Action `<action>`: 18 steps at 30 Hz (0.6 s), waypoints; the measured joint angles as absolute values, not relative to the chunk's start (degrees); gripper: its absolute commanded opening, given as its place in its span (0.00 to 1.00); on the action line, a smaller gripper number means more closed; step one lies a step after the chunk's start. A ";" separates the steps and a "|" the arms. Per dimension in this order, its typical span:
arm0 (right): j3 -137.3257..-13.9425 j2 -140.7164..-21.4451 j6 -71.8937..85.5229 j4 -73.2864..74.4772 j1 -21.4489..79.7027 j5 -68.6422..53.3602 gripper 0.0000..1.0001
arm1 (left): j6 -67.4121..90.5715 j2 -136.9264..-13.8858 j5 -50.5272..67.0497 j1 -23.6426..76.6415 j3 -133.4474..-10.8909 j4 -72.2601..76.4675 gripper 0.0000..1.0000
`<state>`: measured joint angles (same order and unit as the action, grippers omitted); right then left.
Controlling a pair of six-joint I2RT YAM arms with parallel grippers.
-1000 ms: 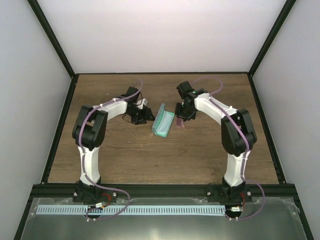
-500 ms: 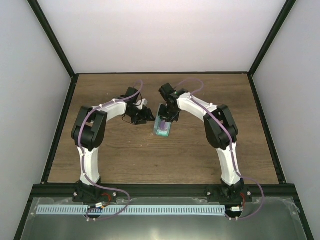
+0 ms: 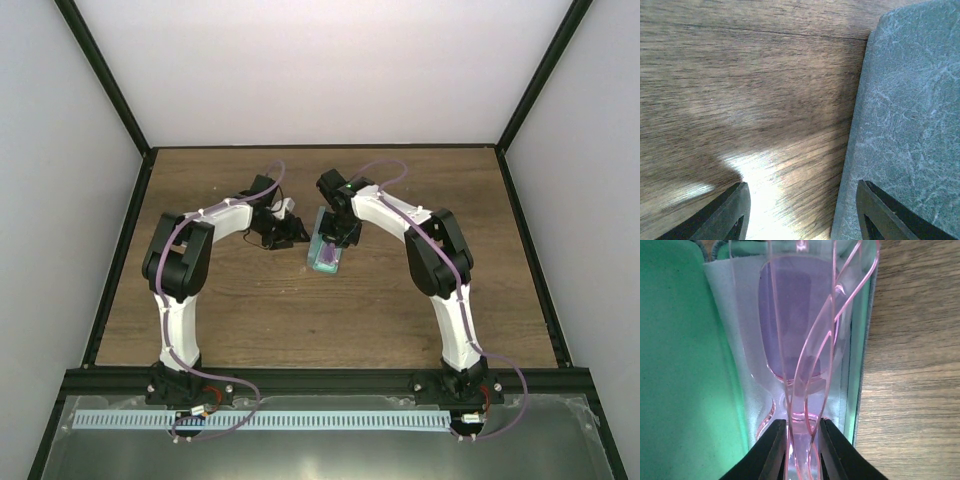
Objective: Organize the sunglasses
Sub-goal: Place the sunglasses in the sunglasses case.
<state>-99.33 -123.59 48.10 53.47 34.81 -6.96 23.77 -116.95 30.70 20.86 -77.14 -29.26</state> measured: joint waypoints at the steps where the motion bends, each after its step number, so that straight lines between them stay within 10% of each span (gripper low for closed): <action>1: -99.33 -123.59 48.10 53.65 34.83 -6.90 0.19 | 23.77 -116.95 30.70 20.86 -77.14 -29.26 0.61; 18: -98.98 -123.79 47.46 52.62 34.87 -7.07 0.22 | 23.75 -116.92 31.09 20.71 -76.75 -28.77 0.61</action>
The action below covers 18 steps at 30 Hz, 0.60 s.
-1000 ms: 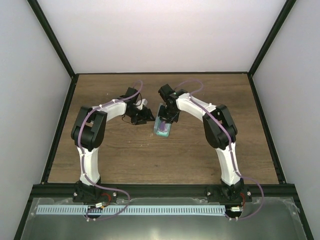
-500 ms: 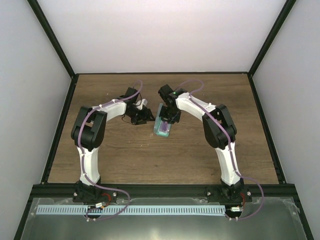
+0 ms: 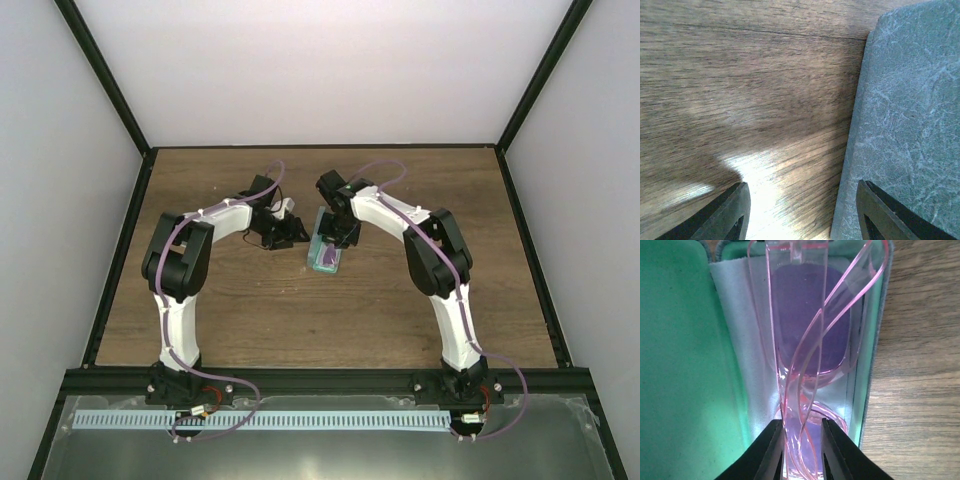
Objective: Organize the sunglasses
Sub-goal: Place the sunglasses in the sunglasses case.
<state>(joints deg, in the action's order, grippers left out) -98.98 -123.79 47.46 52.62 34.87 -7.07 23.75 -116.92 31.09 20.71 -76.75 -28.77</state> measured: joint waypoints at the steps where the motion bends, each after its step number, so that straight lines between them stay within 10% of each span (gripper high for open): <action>1: -98.96 -123.92 47.44 52.56 34.87 -7.20 0.23 | 23.73 -116.92 31.09 20.71 -76.75 -28.77 0.61; 18: -98.17 -119.87 47.07 52.25 34.85 -5.67 0.36 | 23.44 -116.92 31.09 20.71 -76.75 -28.80 0.61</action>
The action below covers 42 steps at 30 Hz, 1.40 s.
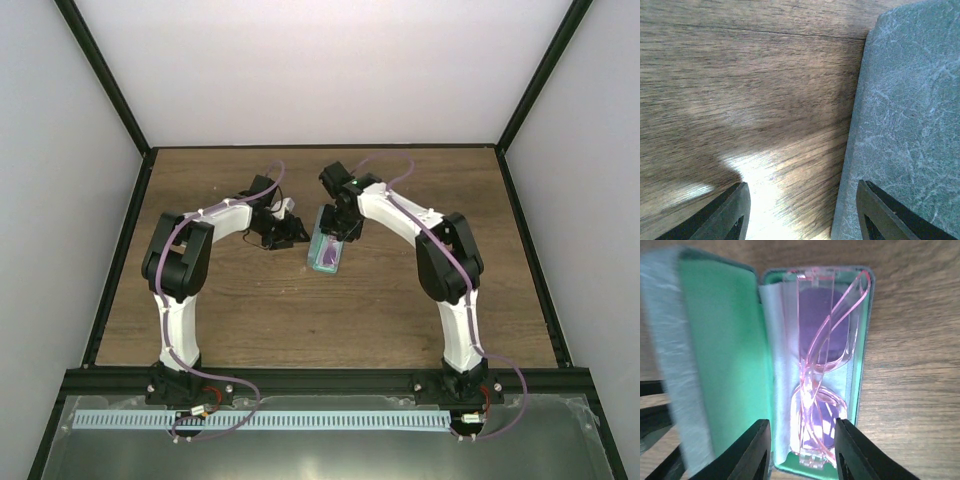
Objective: Organize the sunglasses
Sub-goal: Place the sunglasses in the sunglasses case, then adjust the sunglasses in the sunglasses case.
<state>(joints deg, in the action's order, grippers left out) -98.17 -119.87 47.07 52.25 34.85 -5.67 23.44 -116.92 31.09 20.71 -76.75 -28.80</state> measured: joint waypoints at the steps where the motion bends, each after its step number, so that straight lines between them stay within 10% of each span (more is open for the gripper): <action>1: -98.17 -119.17 47.03 52.23 34.72 -5.37 0.34 | 23.42 -116.92 31.09 20.71 -76.77 -28.80 0.61; 42: -91.64 -115.87 44.16 41.78 28.01 -14.11 0.24 | 21.80 -116.95 30.11 20.84 -77.32 -29.85 0.61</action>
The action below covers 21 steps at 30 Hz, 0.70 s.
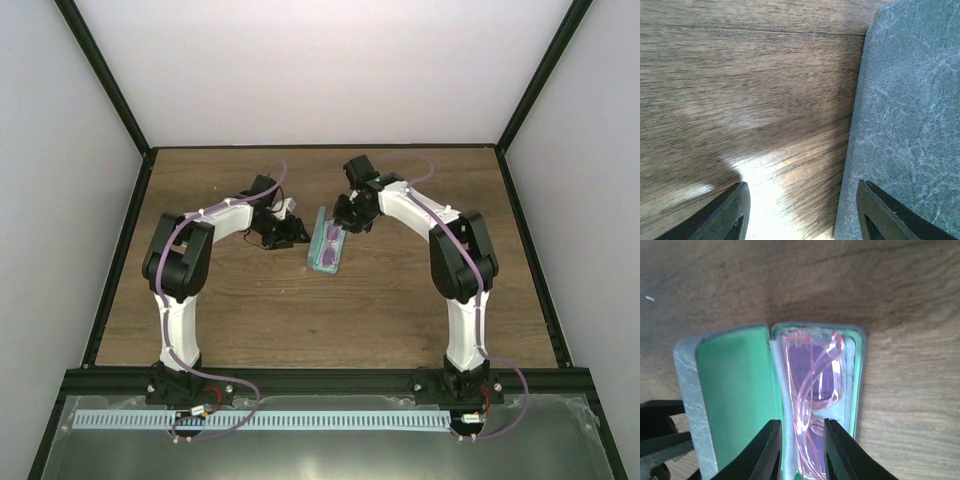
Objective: Organize the sunglasses
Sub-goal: Adjust the sunglasses in the sunglasses case.
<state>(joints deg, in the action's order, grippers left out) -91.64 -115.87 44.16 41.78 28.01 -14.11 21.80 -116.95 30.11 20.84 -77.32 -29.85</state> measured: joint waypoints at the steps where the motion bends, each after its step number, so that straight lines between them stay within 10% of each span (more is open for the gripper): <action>1: -91.64 -115.94 44.01 41.34 27.68 -14.59 0.24 | 21.80 -116.95 30.11 20.84 -77.32 -29.85 0.61; 21: -90.56 -121.78 42.72 34.65 26.81 -21.04 0.25 | 20.78 -118.34 28.21 19.90 -81.76 -36.38 0.62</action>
<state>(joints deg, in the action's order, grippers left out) -90.56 -121.78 42.72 34.65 26.81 -21.04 20.78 -118.34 28.21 19.90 -81.76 -36.38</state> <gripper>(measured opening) 0.245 0.616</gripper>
